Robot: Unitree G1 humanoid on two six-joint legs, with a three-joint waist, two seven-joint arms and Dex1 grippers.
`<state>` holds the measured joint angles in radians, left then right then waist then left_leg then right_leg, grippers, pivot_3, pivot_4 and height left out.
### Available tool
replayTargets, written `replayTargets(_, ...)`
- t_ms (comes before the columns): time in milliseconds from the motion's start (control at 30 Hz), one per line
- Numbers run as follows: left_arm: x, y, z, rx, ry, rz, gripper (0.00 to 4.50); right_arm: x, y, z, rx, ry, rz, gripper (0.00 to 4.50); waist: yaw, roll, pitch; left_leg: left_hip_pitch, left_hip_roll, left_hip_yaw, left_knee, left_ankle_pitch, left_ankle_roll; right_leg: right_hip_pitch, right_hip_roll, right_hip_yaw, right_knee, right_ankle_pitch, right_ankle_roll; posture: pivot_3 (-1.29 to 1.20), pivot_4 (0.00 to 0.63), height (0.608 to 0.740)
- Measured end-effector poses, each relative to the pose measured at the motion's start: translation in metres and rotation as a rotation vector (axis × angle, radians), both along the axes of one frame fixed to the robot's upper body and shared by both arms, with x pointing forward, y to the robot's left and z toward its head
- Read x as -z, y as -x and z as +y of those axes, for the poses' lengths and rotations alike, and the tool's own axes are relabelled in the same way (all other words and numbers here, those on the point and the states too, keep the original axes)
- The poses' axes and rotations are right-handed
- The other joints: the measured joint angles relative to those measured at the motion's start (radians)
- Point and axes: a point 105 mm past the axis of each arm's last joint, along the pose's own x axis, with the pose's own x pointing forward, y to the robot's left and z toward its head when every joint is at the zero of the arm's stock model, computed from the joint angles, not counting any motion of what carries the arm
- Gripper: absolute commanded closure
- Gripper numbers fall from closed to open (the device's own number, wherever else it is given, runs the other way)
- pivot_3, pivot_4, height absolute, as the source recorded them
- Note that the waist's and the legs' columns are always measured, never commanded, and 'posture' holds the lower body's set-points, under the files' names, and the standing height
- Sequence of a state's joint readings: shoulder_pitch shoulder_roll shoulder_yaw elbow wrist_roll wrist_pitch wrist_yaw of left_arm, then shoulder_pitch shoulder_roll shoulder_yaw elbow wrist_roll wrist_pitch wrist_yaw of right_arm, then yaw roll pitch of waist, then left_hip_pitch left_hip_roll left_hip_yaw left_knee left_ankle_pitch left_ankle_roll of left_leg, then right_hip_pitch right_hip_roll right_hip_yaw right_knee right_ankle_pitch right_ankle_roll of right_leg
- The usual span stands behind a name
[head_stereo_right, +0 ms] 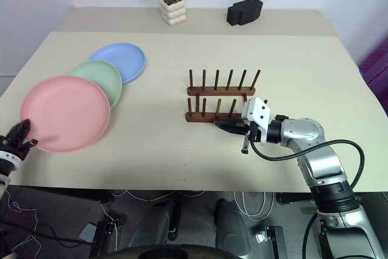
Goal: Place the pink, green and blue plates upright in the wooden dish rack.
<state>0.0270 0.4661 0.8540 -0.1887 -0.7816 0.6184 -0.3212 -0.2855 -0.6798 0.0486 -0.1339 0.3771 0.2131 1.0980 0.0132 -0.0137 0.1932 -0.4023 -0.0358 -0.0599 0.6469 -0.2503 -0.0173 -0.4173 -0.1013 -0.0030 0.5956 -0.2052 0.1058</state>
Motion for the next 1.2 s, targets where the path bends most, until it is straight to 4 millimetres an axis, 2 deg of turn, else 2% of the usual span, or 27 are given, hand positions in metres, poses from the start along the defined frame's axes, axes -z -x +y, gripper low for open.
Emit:
replayTargets(67,-0.026,-0.008,-0.007,0.011,-0.03,-0.081,4.4,-0.008,-0.001,0.002,-0.016,0.009,-0.019,4.5,0.001,0.0,0.0,-0.006,0.0,0.0,0.002,0.001,0.0,-0.006,0.001,0.0,0.001,0.001,-0.001,0.0,0.15,0.738)
replayTargets(233,-0.099,-0.028,-0.03,0.049,-0.145,-0.28,4.4,-0.041,-0.006,0.01,-0.043,-0.013,-0.079,4.5,-0.001,-0.001,0.0,-0.006,-0.001,0.0,0.002,0.002,0.0,-0.007,0.002,0.0,0.001,0.002,-0.001,0.0,0.15,0.738)
replayTargets(400,-0.12,-0.05,-0.062,0.11,-0.194,-0.332,4.5,-0.074,-0.009,0.021,-0.055,-0.051,-0.148,2.24,-0.002,-0.001,0.001,-0.006,-0.001,0.001,0.001,0.002,-0.001,-0.007,0.004,0.0,0.002,0.002,-0.001,0.0,0.15,0.738)
replayTargets(533,-0.135,-0.073,-0.111,0.217,-0.239,-0.383,4.5,-0.114,-0.009,0.043,-0.076,-0.103,-0.323,0.21,-0.001,-0.002,0.0,-0.006,-0.002,0.002,0.001,0.003,-0.002,-0.007,0.005,0.0,0.002,0.004,0.001,0.0,0.15,0.738)
replayTargets(600,-0.136,-0.083,-0.13,0.236,-0.225,-0.397,4.5,-0.119,-0.012,0.049,-0.056,-0.068,-0.421,0.09,-0.001,-0.002,0.0,-0.006,-0.003,0.002,0.001,0.003,-0.002,-0.007,0.005,0.0,0.002,0.004,0.001,0.0,0.15,0.738)
replayTargets(700,-0.144,-0.095,-0.154,0.246,-0.206,-0.43,4.5,-0.112,-0.016,0.06,-0.063,0.017,-0.539,0.09,-0.002,-0.002,0.001,-0.006,-0.003,0.003,0.001,0.003,-0.002,-0.007,0.005,0.0,0.002,0.005,0.002,0.0,0.15,0.738)
replayTargets(800,-0.155,-0.102,-0.166,0.217,-0.222,-0.457,4.5,-0.106,-0.024,0.068,-0.052,0.08,-0.642,0.09,-0.007,-0.002,0.001,-0.006,-0.003,0.003,0.001,0.004,-0.003,-0.008,0.005,0.0,0.002,0.005,0.002,0.0,0.15,0.738)
replayTargets(933,-0.166,-0.113,-0.197,0.205,-0.233,-0.467,4.5,-0.117,-0.034,0.09,-0.043,0.168,-0.906,0.09,-0.007,-0.002,0.001,-0.006,-0.003,0.003,0.001,0.005,-0.004,-0.008,0.005,0.0,0.002,0.006,0.003,0.0,0.15,0.738)
replayTargets(1033,-0.162,-0.117,-0.212,0.22,-0.251,-0.427,4.5,-0.117,-0.042,0.093,-0.011,0.249,-1.056,0.09,-0.007,-0.002,0.001,-0.006,-0.003,0.003,0.001,0.005,-0.004,-0.008,0.005,0.0,0.003,0.006,0.003,0.0,0.15,0.738)
replayTargets(1200,-0.155,-0.119,-0.232,0.244,-0.273,-0.356,4.5,-0.104,-0.052,0.094,0.009,0.329,-1.157,0.09,-0.007,-0.003,0.001,-0.006,-0.003,0.002,0.001,0.005,-0.004,-0.008,0.006,0.0,0.003,0.006,0.003,0.0,0.15,0.738)
